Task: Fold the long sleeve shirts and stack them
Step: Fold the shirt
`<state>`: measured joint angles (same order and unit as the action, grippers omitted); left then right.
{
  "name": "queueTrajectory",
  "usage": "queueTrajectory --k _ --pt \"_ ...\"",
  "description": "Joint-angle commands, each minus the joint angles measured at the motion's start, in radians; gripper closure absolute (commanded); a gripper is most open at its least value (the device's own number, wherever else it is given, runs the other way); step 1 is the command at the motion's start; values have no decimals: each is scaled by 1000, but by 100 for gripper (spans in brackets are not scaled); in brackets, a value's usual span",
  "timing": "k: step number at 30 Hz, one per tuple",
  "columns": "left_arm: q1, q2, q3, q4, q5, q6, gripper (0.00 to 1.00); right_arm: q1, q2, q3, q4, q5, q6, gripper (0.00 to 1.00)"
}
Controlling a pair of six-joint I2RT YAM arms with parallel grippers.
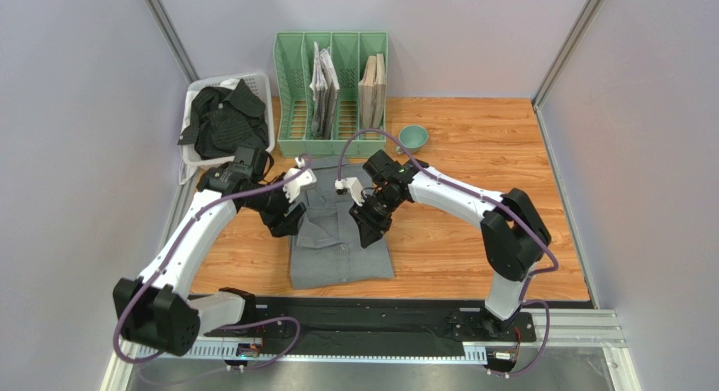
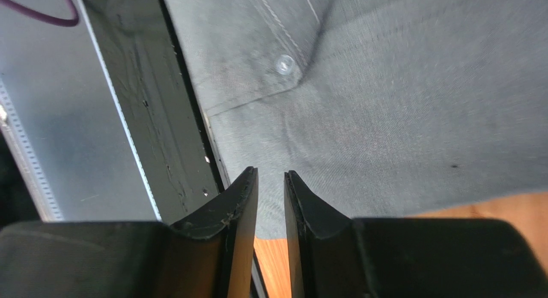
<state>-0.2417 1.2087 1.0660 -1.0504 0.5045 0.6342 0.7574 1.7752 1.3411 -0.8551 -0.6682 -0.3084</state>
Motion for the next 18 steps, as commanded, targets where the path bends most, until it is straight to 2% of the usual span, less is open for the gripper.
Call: queueTrajectory --k 1,2,8,11,14,18 --pt "-102 -95 -72 -53 -35 216 27 -10 85 -42 71 -53 106 75" --pt "-135 -94 -84 -39 -113 208 30 -10 93 -49 96 -53 112 75" --pt "-151 -32 -98 -42 -139 183 46 -10 159 -69 152 -57 170 78" --pt "-206 53 -101 -7 -162 154 46 -10 161 -76 168 -70 186 78" --pt "-229 167 -42 123 -144 63 47 -10 145 -89 194 -115 215 77" --pt "-203 314 125 249 -172 -179 43 -18 86 -100 197 -113 229 74"
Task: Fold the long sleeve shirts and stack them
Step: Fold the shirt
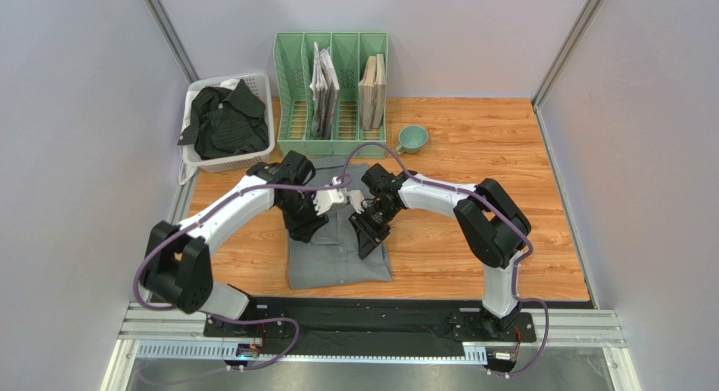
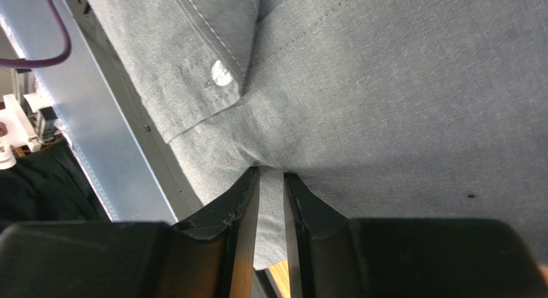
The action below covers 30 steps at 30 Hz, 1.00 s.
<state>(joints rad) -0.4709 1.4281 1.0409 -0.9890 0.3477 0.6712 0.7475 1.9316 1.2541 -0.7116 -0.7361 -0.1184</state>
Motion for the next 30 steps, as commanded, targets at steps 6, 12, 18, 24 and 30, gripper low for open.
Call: queueTrajectory --k 6,12,18,24,30 --pt "233 177 262 216 -52 -397 31 -106 -193 -18 3 1 2 65" --pt "310 196 230 50 168 -311 29 -143 -158 102 -34 130 -89 63" --pt "308 253 183 33 172 -314 31 -143 -25 240 -22 193 -75 63" --pt "304 302 174 18 143 -337 33 -142 13 278 -2 207 -59 62" --pt "304 330 159 0 194 -320 62 -139 30 321 41 244 -50 59"
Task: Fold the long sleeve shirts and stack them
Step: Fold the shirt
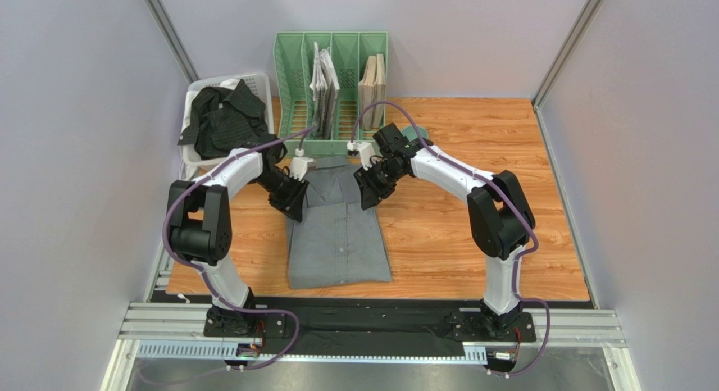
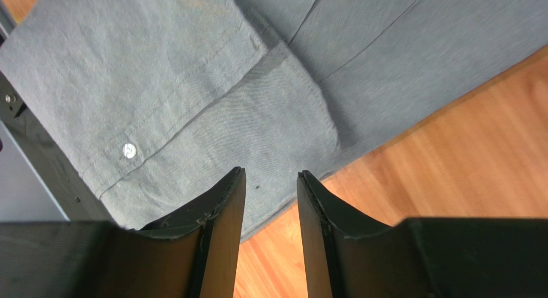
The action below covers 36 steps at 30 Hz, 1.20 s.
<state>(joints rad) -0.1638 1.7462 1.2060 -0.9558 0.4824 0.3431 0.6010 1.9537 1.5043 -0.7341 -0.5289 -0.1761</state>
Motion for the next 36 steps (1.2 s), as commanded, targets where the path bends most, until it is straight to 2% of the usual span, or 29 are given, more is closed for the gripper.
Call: queueTrajectory --k 1,3,4,5,12,16,17,18,20,21,23,29,33,36 --pt "-3 18 -5 -58 68 20 75 6 14 77 93 58 15 59" --pt "-3 16 -6 -84 65 31 87 8 37 96 123 75 30 59" --pt "-3 0 -13 -101 59 36 96 9 48 105 146 84 33 59" --pt "-3 -13 -29 -107 53 39 99 13 62 128 154 93 36 59" --pt "3 -80 -75 -104 -86 43 100 62 160 162 220 213 33 63" --pt "12 -112 -86 -86 -61 56 100 75 177 134 248 296 17 63" --pt "10 -119 -82 -87 -23 63 95 79 175 126 252 308 20 63" --pt "10 -126 -77 -83 -10 62 77 77 174 120 263 319 18 64" --pt "10 -128 -69 -75 25 65 61 80 177 108 263 342 12 65" --pt "10 -128 -63 -64 54 59 48 80 178 106 254 351 9 66" --pt "12 -106 -43 -60 93 62 42 83 183 100 242 366 7 67" --pt "12 10 10 -43 101 40 41 83 171 53 226 391 7 69" --pt "10 58 26 -32 87 25 51 85 154 14 226 398 12 69" --pt "12 68 23 -24 56 10 52 85 142 -6 225 408 13 69"
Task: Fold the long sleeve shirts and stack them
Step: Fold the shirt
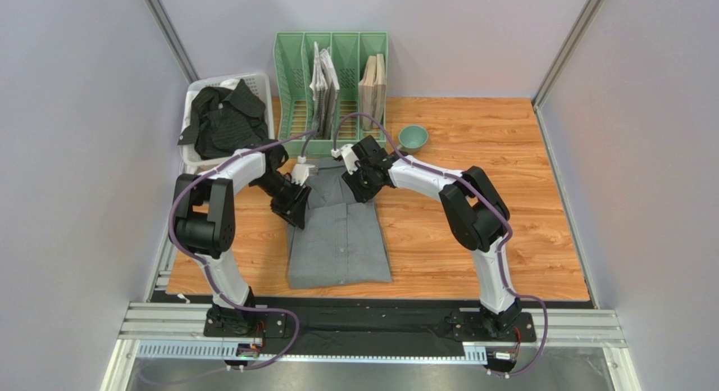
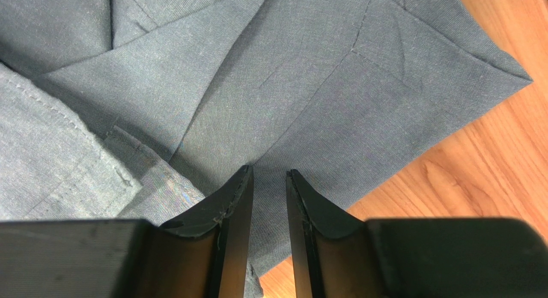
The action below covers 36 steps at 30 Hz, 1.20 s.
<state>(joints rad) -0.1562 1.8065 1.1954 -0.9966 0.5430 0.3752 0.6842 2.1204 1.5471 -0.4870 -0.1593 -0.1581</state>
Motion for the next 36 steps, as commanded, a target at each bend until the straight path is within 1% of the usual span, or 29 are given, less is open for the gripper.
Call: queueTrajectory --k 1,3,5,6,9,13,14,17,18,20,21,23,24,32,36 --pt "3 8 26 18 -8 -22 52 3 -25 -50 -24 41 -3 69" --pt "1 8 20 13 -3 -21 53 3 -25 -53 -33 44 -3 69" --pt "3 4 9 12 -44 -30 53 6 -28 -62 -33 53 -6 69" --pt "4 -16 1 18 -52 -32 47 5 -30 -67 -33 53 -4 69" --pt "3 -67 -43 52 -55 -45 37 9 -37 -85 -35 60 -4 69" --pt "3 -42 -28 27 12 -24 36 12 -59 -114 -32 73 -4 69" --pt "3 -35 -23 20 58 -13 38 12 -62 -122 -33 76 -3 69" --pt "3 -4 -5 -13 144 7 57 12 -74 -133 -33 96 -1 69" --pt "3 13 3 -28 158 8 67 12 -79 -139 -33 109 -1 69" --pt "3 25 10 -43 178 20 76 14 -82 -145 -30 124 0 69" --pt "3 33 16 -57 173 21 86 12 -82 -148 -27 139 0 69" --pt "4 33 15 -71 157 30 97 11 -77 -150 -25 152 -1 69" --pt "3 25 10 -79 147 28 100 12 -76 -151 -25 158 -4 69" --pt "6 -2 -3 -109 28 70 100 -3 -80 -140 -25 195 -3 69" --pt "6 -24 -19 -100 11 73 100 -11 -85 -147 -24 192 -8 69"
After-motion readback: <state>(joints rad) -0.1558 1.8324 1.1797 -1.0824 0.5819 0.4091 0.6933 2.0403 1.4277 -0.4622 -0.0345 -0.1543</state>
